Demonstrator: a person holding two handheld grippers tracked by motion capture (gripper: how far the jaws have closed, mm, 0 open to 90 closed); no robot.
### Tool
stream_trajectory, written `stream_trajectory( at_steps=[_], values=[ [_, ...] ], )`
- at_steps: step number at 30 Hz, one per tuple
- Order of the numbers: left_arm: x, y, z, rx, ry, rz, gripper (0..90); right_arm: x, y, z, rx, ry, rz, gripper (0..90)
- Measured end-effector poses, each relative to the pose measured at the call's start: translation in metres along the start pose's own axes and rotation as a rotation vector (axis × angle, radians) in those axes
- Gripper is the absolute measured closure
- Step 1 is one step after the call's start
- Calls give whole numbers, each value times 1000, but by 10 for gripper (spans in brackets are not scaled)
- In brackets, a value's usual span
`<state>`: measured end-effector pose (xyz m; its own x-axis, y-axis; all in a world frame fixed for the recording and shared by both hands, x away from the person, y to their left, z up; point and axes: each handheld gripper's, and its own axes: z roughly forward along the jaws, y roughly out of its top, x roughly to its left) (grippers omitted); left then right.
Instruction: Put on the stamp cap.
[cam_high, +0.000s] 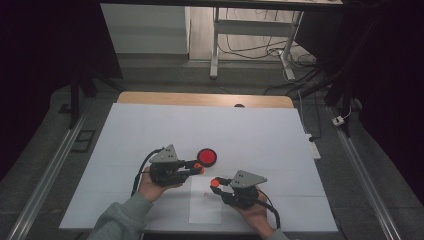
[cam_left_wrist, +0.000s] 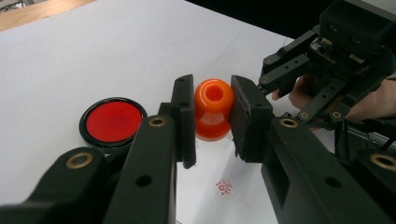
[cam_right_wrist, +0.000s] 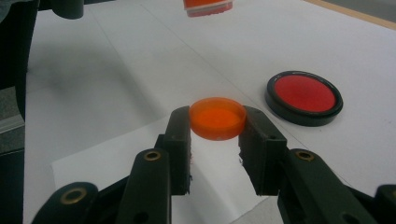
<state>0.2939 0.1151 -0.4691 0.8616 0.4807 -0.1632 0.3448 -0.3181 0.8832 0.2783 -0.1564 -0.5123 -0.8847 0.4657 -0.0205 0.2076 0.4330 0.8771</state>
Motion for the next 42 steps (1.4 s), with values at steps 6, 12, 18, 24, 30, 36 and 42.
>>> stream_trajectory(
  at_steps=[6, 12, 18, 24, 30, 36, 42],
  values=[
    [-1, 0, 1, 2, 1, 0, 717, 3, 2, 4, 1, 7, -4, 645],
    [-1, 0, 2, 4, -4, 0, 717, 6, 5, 11, -2, 23, -1, 645],
    [-6, 0, 6, 15, -18, 12, 717, 8, 6, 14, -10, 31, -3, 645],
    [-8, -2, 11, 28, -37, 11, 717, 9, 7, 15, -8, 36, -6, 645],
    [-10, -3, 15, 36, -54, 9, 717, 7, 7, 14, -13, 34, -5, 645],
    [-12, -5, 20, 46, -66, 10, 717, 6, 7, 13, -24, 37, 5, 645],
    [-13, -5, 21, 52, -70, 14, 717, 6, 8, 13, -28, 33, 6, 645]
  ],
)
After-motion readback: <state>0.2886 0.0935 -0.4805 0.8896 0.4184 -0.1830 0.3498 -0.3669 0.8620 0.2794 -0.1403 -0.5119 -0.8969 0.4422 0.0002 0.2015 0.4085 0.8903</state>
